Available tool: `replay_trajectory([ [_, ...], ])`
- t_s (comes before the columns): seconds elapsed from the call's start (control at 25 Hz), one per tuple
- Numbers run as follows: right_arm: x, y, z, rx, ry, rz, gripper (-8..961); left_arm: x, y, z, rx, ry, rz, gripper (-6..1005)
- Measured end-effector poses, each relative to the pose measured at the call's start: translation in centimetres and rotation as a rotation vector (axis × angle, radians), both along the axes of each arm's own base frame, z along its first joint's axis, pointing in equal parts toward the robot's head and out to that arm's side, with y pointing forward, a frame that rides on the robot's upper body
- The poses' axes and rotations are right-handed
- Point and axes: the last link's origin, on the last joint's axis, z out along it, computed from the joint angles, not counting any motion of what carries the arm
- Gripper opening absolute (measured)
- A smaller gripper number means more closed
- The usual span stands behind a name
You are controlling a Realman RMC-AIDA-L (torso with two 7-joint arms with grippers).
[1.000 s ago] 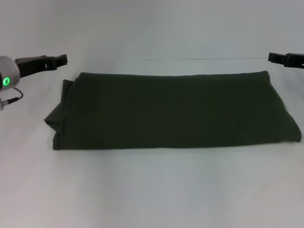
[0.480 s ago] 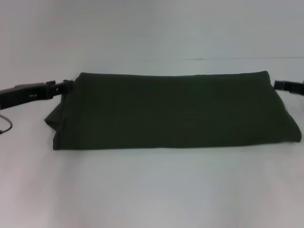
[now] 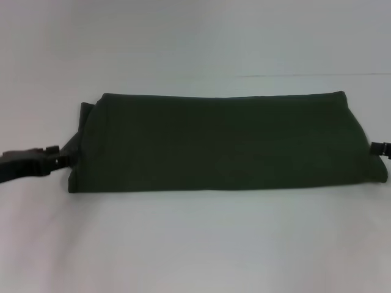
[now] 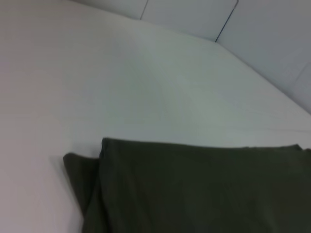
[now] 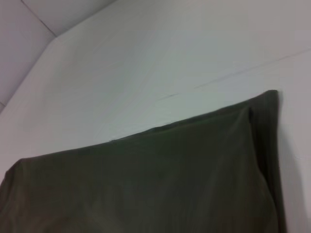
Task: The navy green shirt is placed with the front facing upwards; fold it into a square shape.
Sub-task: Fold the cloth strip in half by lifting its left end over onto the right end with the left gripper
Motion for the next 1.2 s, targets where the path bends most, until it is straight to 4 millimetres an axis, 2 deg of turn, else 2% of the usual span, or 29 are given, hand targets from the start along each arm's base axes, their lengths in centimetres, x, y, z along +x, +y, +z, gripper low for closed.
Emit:
replay_trajectory([
  [0.48, 1.4, -0.1, 0.0, -0.022, -0.067, -0.073, 748, -2.2, -1.6, -1.6, -0.039, 0.048, 0.041, 633],
  [1.2, 0.7, 0.5, -0.4, -0.022, -0.054, -0.065, 748, -1.8, 0.4, -3.7, -0.061, 0.15, 0.03, 618],
])
